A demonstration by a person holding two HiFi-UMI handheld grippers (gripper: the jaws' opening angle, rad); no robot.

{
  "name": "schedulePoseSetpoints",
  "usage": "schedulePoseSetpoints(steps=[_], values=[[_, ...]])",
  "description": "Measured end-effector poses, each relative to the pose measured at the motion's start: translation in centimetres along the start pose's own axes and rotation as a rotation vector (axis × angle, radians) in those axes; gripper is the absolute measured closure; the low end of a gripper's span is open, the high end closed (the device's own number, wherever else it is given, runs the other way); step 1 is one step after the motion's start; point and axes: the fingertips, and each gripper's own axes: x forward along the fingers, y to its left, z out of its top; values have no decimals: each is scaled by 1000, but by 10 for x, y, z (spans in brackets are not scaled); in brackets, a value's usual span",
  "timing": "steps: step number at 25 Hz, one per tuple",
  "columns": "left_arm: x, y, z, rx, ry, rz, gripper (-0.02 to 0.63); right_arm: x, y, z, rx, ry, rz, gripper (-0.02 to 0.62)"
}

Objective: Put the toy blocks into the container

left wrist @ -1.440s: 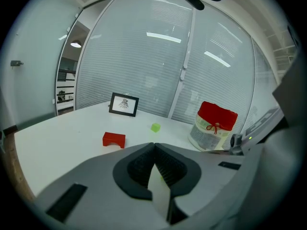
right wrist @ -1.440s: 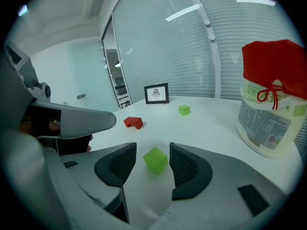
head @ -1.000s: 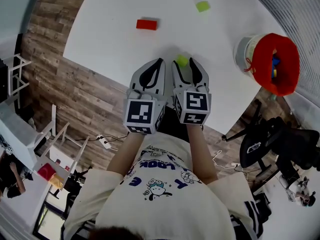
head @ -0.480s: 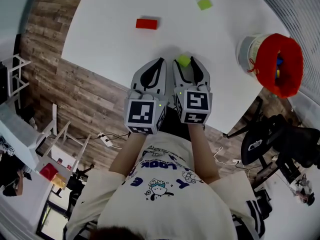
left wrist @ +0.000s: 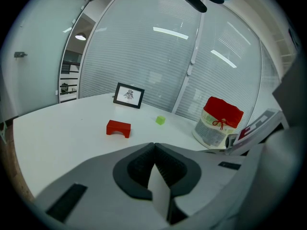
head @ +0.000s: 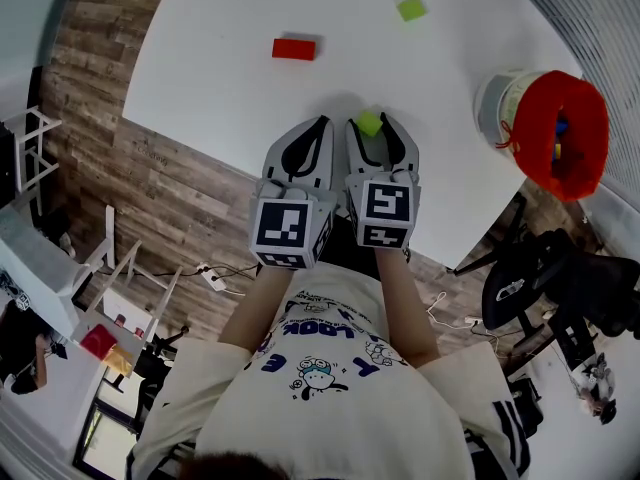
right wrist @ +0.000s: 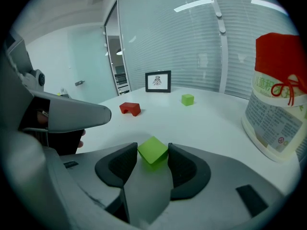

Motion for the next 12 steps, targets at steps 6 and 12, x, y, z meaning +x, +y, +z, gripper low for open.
schedulePoseSetpoints(steps=[6,12], values=[[4,1,-2,1,5,-1,575,3,0,-1,1,6,3,399],[5,1,0,7,9,1,574,2,0,-1,18,3,14,402]])
